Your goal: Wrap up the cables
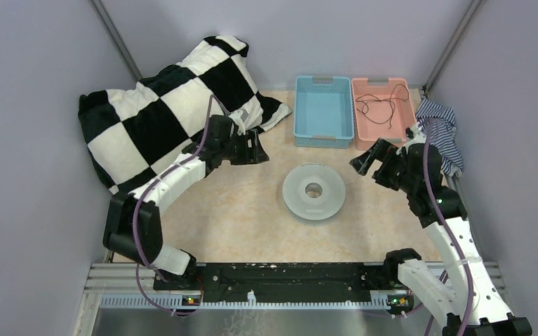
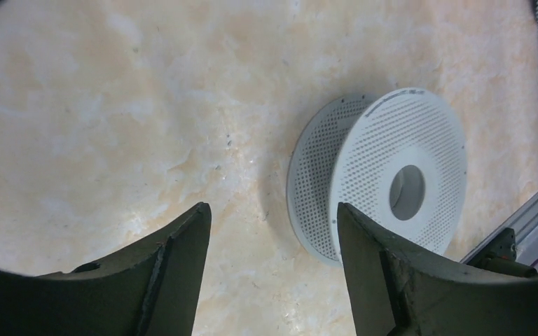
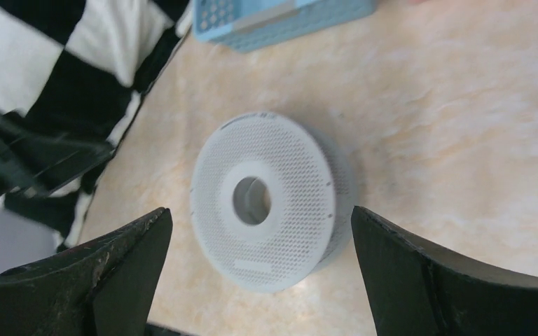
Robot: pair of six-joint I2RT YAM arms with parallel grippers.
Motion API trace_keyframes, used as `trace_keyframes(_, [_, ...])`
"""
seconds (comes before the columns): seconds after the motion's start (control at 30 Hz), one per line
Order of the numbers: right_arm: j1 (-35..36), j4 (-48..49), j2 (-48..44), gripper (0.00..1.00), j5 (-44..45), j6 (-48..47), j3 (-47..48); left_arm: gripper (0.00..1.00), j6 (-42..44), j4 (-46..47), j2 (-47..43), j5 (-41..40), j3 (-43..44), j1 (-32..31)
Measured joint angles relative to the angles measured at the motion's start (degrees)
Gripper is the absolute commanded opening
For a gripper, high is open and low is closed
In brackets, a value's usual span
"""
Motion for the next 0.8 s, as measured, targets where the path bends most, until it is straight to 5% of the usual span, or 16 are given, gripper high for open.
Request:
trace_keyframes(0.17, [0.0,-7.3,1.2,0.99,16.2,-5.3,8.8,0.98,4.0,-5.9,-10.2,-4.4,2.8,0.0])
trace_keyframes(0.47, [0.0,-14.6,4.3,0.99,33.1,-12.0,15.1,0.99,3.2,-17.0,-24.7,-16.1,2.8,0.0])
trace_keyframes(0.8, [0.0,-17.4,8.2,0.99,36.2,-12.4,15.6,0.99,0.1,-26.1,-27.5,-26.1,1.5,0.0])
